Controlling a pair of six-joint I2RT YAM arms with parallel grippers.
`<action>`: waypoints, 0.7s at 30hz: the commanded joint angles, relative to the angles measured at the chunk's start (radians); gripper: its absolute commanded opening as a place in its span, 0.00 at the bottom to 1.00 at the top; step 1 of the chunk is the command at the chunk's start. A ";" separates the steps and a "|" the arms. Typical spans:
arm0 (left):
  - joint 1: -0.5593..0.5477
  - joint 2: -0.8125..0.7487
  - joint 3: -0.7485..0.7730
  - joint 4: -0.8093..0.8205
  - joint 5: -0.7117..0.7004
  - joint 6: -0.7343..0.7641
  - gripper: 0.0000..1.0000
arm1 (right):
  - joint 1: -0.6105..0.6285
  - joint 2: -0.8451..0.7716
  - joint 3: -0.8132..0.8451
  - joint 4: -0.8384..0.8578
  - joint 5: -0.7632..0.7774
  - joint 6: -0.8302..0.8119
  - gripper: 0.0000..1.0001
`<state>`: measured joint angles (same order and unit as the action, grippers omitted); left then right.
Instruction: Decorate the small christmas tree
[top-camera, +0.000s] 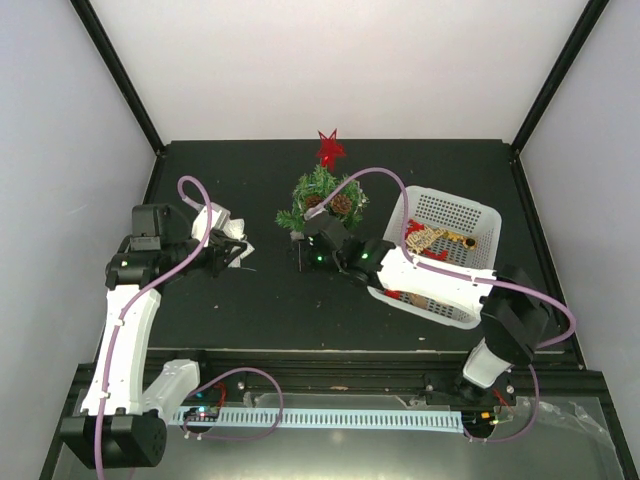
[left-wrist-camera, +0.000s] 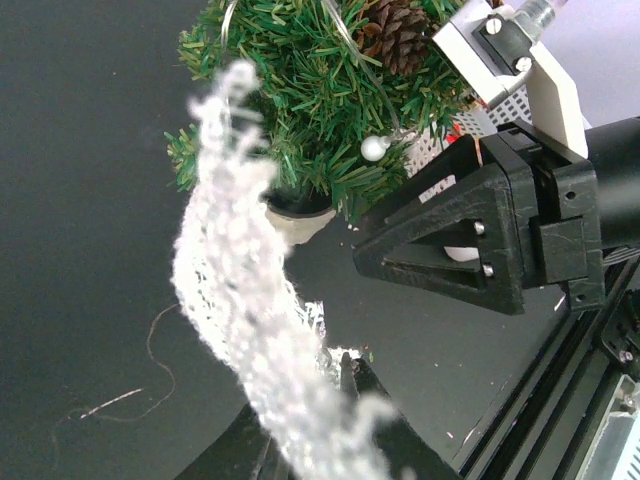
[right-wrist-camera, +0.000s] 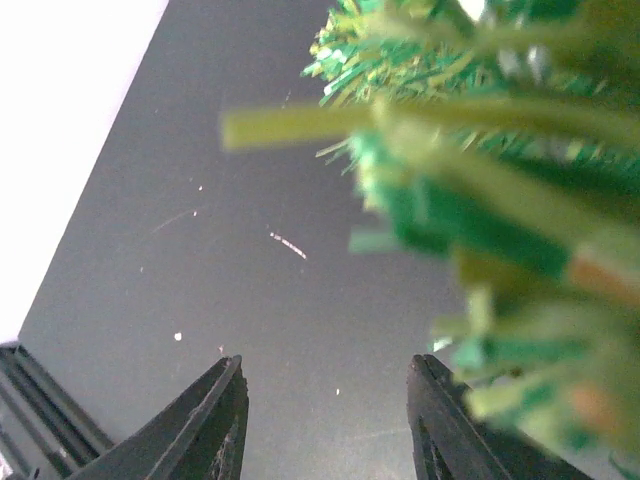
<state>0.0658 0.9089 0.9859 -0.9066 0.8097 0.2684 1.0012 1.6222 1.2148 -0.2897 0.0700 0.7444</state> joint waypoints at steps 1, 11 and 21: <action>0.008 -0.016 0.015 0.027 -0.002 -0.012 0.15 | 0.005 0.012 -0.014 0.100 0.101 0.020 0.46; 0.008 -0.029 0.006 0.028 -0.001 -0.009 0.15 | 0.006 0.015 -0.052 0.060 0.246 0.059 0.43; 0.008 -0.039 -0.003 0.031 -0.001 -0.009 0.16 | 0.005 -0.064 -0.146 0.041 0.325 0.066 0.43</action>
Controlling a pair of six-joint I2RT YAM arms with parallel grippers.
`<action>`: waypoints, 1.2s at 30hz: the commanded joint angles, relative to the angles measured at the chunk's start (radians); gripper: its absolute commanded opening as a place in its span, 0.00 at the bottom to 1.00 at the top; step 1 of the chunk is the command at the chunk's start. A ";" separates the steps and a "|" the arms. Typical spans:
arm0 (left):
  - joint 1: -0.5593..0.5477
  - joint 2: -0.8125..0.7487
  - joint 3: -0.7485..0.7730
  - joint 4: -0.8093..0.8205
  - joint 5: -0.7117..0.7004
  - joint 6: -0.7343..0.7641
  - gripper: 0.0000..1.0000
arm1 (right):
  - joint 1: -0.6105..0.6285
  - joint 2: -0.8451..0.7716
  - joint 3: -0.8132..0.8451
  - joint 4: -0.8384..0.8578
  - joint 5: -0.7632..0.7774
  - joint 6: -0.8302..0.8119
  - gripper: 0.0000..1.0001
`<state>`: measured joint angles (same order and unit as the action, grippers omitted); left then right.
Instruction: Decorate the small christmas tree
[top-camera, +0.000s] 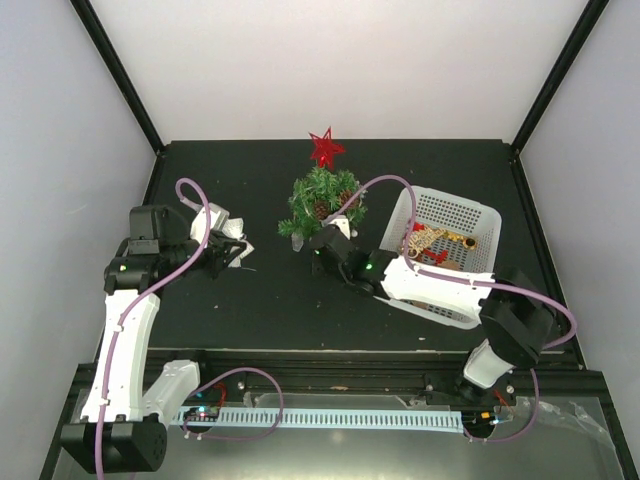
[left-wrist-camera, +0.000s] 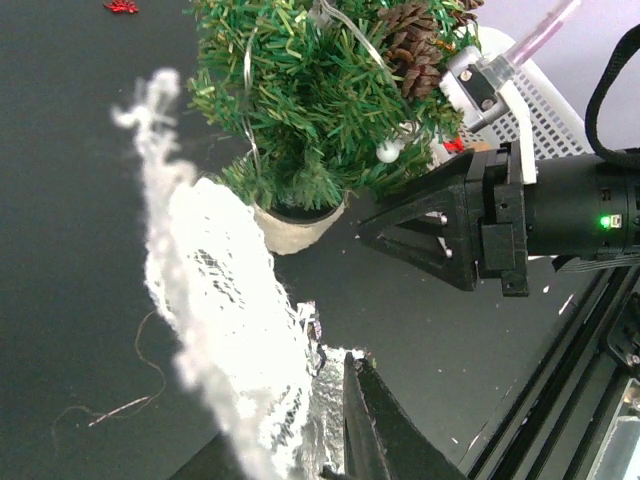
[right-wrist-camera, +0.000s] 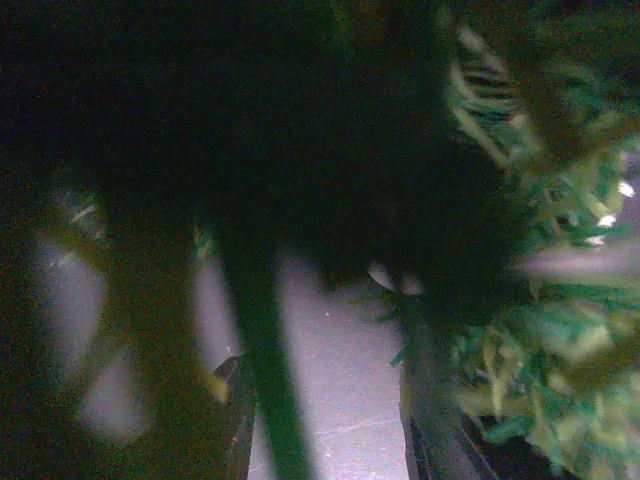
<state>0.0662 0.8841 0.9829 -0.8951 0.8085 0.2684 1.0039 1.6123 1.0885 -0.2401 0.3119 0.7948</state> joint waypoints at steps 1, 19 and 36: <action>0.008 -0.015 0.000 0.019 0.001 -0.009 0.16 | 0.002 -0.059 -0.023 -0.012 0.093 0.012 0.43; 0.009 -0.024 -0.001 0.019 -0.002 -0.011 0.17 | -0.111 -0.116 -0.059 -0.011 0.094 -0.062 0.43; 0.009 -0.011 0.000 0.014 0.004 -0.005 0.18 | -0.154 -0.186 -0.078 0.007 0.016 -0.112 0.45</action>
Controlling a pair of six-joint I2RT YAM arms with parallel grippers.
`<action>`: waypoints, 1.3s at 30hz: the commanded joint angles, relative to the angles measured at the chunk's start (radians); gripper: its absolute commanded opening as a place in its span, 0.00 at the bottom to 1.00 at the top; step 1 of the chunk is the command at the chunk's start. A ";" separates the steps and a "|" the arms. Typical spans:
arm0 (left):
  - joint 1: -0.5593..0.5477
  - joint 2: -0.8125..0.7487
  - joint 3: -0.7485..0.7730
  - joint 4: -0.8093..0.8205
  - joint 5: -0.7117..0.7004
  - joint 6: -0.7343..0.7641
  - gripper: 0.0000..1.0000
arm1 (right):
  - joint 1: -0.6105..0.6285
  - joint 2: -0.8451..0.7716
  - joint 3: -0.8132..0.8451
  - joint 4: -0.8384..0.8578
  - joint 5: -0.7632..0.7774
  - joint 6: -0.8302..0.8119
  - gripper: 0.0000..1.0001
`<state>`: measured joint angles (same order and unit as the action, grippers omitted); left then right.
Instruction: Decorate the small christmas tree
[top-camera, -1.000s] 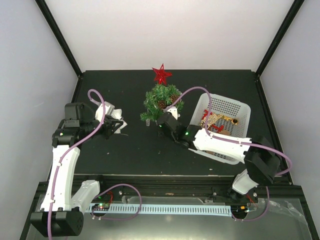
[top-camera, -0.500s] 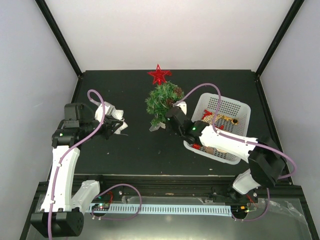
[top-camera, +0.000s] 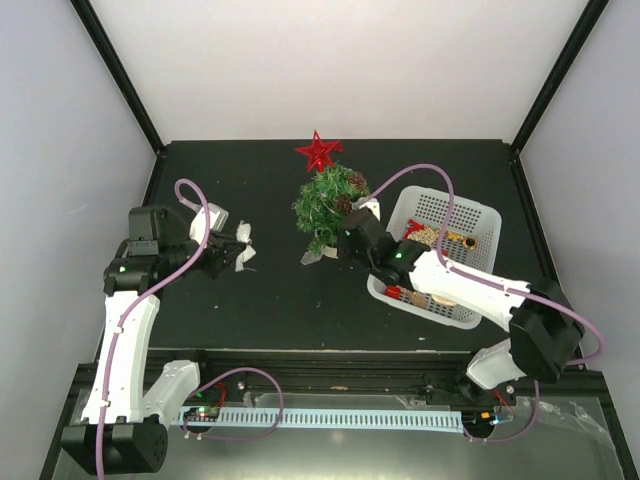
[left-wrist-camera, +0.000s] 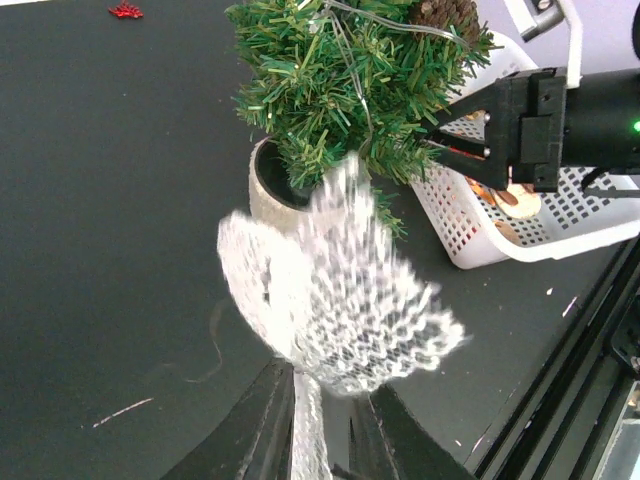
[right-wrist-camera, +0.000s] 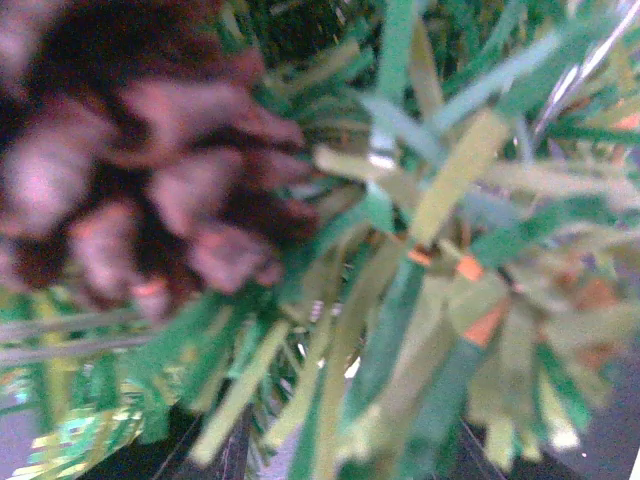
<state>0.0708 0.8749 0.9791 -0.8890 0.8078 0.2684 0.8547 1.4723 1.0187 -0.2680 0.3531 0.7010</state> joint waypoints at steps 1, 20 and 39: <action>0.005 -0.002 0.005 0.008 0.005 -0.005 0.18 | -0.006 -0.050 -0.008 0.032 -0.034 -0.021 0.45; -0.006 0.136 0.116 -0.125 -0.021 0.115 0.51 | -0.005 -0.252 -0.095 -0.079 -0.036 0.014 0.48; -0.097 0.725 0.146 -0.038 -0.435 0.535 0.56 | -0.005 -0.436 -0.139 -0.218 -0.026 0.021 0.49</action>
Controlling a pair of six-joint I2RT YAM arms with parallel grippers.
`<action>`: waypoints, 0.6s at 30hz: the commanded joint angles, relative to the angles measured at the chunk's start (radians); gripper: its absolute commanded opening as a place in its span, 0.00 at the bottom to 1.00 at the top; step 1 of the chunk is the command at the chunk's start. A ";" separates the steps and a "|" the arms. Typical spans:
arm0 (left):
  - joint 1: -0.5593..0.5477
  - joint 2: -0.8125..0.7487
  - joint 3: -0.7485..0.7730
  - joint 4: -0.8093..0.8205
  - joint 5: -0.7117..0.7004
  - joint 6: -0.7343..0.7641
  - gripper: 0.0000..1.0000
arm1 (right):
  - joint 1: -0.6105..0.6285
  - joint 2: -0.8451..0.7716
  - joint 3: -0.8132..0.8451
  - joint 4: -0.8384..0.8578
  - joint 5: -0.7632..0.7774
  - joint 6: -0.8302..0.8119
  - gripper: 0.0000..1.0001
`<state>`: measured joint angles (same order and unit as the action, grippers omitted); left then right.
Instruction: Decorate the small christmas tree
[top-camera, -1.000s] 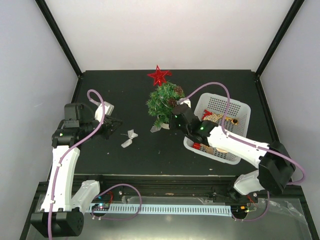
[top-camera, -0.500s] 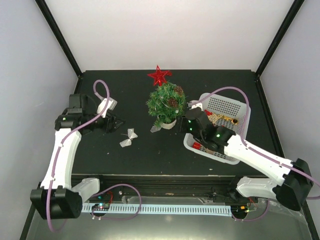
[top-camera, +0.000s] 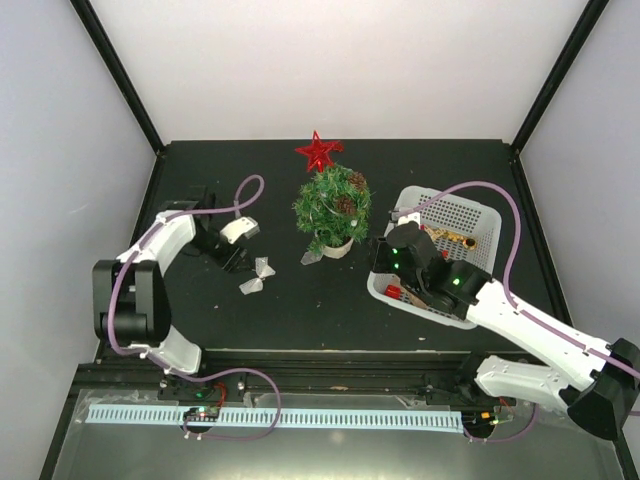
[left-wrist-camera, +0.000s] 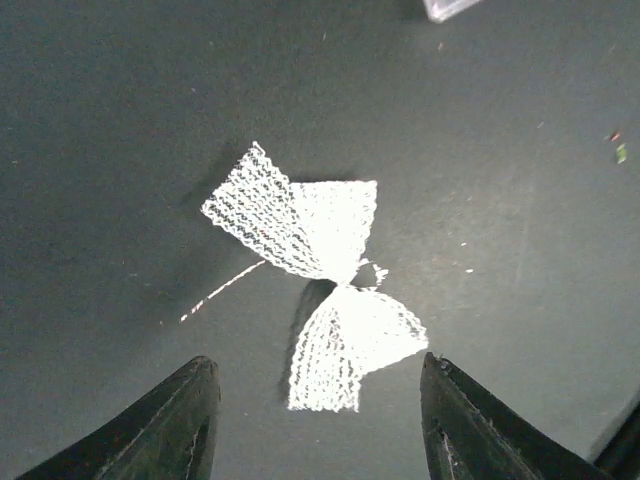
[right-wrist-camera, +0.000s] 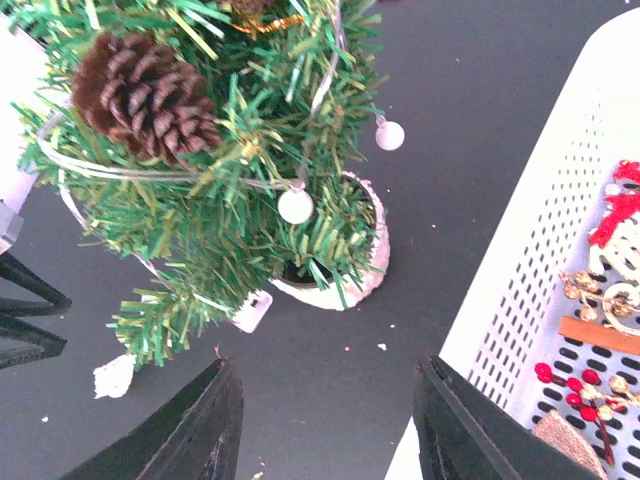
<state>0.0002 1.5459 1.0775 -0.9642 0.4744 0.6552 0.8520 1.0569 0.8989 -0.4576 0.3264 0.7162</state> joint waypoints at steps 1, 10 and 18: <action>-0.032 0.078 0.070 0.032 -0.099 0.158 0.57 | -0.003 -0.023 -0.024 -0.029 0.002 0.008 0.49; -0.077 0.284 0.210 0.029 -0.115 0.173 0.58 | -0.002 -0.050 -0.063 -0.033 0.011 0.023 0.49; -0.132 0.328 0.171 0.089 -0.134 0.148 0.58 | -0.003 -0.041 -0.069 -0.026 0.013 0.014 0.49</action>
<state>-0.1112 1.8622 1.2598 -0.9062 0.3504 0.7948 0.8520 1.0233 0.8387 -0.4873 0.3271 0.7250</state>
